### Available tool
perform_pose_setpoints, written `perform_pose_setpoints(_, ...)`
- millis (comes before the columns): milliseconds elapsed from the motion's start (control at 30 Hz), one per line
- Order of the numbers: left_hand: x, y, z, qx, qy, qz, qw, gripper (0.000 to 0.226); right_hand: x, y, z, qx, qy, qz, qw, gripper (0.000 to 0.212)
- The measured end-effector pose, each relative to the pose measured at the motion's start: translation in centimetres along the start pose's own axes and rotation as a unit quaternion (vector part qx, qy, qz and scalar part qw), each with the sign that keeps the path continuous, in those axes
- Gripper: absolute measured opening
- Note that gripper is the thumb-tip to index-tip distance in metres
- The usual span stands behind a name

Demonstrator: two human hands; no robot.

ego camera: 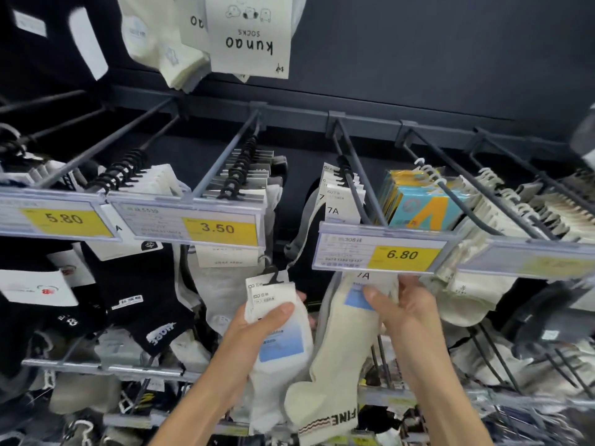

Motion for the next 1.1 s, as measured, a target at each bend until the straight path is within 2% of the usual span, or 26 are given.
perform_pose_setpoints(133,-0.1,-0.6,0.0,-0.034,0.002,-0.004,0.999,0.029,-1.9,0.1,-2.5,0.018,0.034,0.048,0.998,0.02)
perform_pose_setpoints(233,-0.3,-0.9,0.1,-0.043,0.019,-0.012,0.999,0.027,-0.2,1.1,-3.8,0.1,-0.074,0.123,0.985,0.028)
perform_pose_setpoints(300,-0.1,-1.1,0.3,-0.057,0.021,-0.015,0.998,0.029,-2.4,-0.7,-4.9,0.027,0.062,0.1,0.993,0.026)
perform_pose_setpoints(367,-0.1,-1.0,0.4,-0.05,0.024,-0.018,0.998,0.032,-3.7,-2.6,-5.5,-0.073,0.128,0.015,0.989,0.028)
perform_pose_setpoints(433,-0.1,-0.9,0.3,-0.045,0.023,-0.025,0.998,0.03,-4.0,-2.9,-4.8,-0.144,0.128,-0.063,0.979,0.032)
perform_pose_setpoints(467,-0.1,-0.8,0.3,-0.046,0.02,-0.035,0.998,0.028,-3.5,-2.7,-4.9,-0.152,0.112,-0.031,0.981,0.035)
perform_pose_setpoints(500,-0.1,-0.9,0.3,-0.045,0.016,-0.044,0.998,0.03,-2.5,-2.3,-5.3,-0.126,0.043,0.014,0.991,0.051)
perform_pose_setpoints(533,-0.1,-0.9,0.3,-0.043,0.01,-0.051,0.998,0.035,-1.4,-1.7,-5.5,-0.086,-0.033,0.109,0.99,0.076)
perform_pose_setpoints(567,-0.1,-1.0,0.3,-0.042,0.005,-0.056,0.998,0.039,-0.9,-1.8,-5.2,-0.095,-0.081,0.171,0.977,0.087)
perform_pose_setpoints(600,0.0,-1.1,0.3,-0.046,-0.004,-0.058,0.997,0.038,-0.8,-1.7,-4.7,-0.103,-0.079,0.182,0.975,0.088)
perform_pose_setpoints(633,0.1,-1.3,0.3,-0.052,-0.014,-0.061,0.997,0.034,-1.4,-1.8,-4.7,-0.099,-0.064,0.181,0.976,0.081)
perform_pose_setpoints(667,0.3,-1.6,0.4,-0.06,-0.027,-0.068,0.996,0.029,-2.0,-2.1,-4.7,-0.084,-0.044,0.134,0.986,0.076)
perform_pose_setpoints(700,0.5,-1.8,0.5,-0.067,-0.043,-0.076,0.994,0.027,-2.8,-2.8,-4.7,-0.065,-0.004,0.063,0.996,0.058)
perform_pose_setpoints(733,0.7,-1.9,0.5,-0.071,-0.059,-0.084,0.992,0.027,-3.3,-2.7,-4.1,-0.033,0.057,0.029,0.997,0.046)
perform_pose_setpoints(767,0.9,-1.9,0.6,-0.071,-0.076,-0.091,0.99,0.029,-3.3,-2.5,-3.5,0.014,0.088,0.007,0.996,0.044)
perform_pose_setpoints(833,1.2,-1.8,0.5,-0.068,-0.111,-0.097,0.987,0.031,-2.7,-2.1,-1.1,0.102,0.132,0.099,0.981,0.043)
perform_pose_setpoints(867,1.4,-1.7,0.6,-0.066,-0.127,-0.098,0.985,0.03,-2.2,-1.8,0.2,0.119,0.154,0.133,0.972,0.04)
perform_pose_setpoints(933,1.8,-1.9,0.6,-0.071,-0.157,-0.104,0.979,0.027,-1.4,-2.7,2.5,0.052,0.167,0.134,0.976,0.031)
perform_pose_setpoints(1033,2.1,-2.6,0.5,-0.091,-0.189,-0.123,0.97,0.02,-0.2,-4.9,3.5,-0.11,0.089,0.113,0.983,0.029)
perform_pose_setpoints(1100,2.1,-3.0,0.2,-0.1,-0.201,-0.14,0.964,0.02,-0.3,-5.2,3.4,-0.142,0.067,0.094,0.983,0.025)
Point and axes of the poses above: each hand's wrist, its own z-axis away from the middle knuckle, its own y-axis out of the back of the hand, x = y × z, the point moved 5 cm from there along -z, towards the middle knuckle, and after that the axes turned 2 degrees about z, right-handed, at the moved point
